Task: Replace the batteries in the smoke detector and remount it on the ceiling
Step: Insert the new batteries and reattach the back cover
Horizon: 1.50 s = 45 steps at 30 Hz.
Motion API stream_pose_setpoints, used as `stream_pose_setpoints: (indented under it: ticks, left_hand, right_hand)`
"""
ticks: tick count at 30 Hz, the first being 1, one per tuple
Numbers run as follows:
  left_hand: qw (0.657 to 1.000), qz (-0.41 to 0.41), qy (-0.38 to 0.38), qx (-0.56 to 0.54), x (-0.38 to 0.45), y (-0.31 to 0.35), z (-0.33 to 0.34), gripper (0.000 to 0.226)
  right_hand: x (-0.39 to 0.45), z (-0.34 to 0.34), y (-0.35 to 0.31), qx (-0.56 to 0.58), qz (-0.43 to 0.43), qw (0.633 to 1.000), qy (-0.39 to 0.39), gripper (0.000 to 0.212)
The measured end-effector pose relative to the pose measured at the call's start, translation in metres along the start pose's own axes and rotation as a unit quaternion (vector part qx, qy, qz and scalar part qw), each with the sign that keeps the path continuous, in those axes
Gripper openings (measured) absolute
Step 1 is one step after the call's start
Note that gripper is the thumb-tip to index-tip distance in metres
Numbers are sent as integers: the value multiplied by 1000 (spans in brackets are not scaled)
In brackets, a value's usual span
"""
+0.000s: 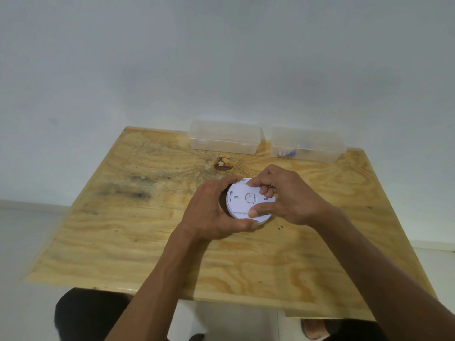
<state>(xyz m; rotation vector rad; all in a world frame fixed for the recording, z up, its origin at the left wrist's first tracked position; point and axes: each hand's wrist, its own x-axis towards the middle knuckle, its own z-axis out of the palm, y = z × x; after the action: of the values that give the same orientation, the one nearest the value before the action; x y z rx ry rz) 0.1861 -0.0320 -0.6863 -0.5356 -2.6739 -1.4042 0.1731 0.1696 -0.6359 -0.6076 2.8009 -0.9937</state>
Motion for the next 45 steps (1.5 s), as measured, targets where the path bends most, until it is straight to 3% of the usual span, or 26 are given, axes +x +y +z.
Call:
stream_pose_setpoints:
  ticks: [7,12,20,26,45]
  left_hand:
    - [1000,-3,-4,5,-1,3,-1,89]
    - [1000,12,2,-14,-2,12,-5,76]
    - [1000,0,-5,14,-2,3,-2,94]
    - [1000,11,-8,-3,0,8,-5,75]
    - [1000,0,-18,15,0,2,-2,91]
  right_hand:
    - [1,-2,0,-2,-3,1000,-14,69]
    - [3,-3,1,-2,-21,999,-41,66]
    - [5,-4,0,-21,-27,996,-82,48]
    - [7,-6,1,-30,-44,994,-92,43]
    - [11,-11,1,-56,-62,986,-143,45]
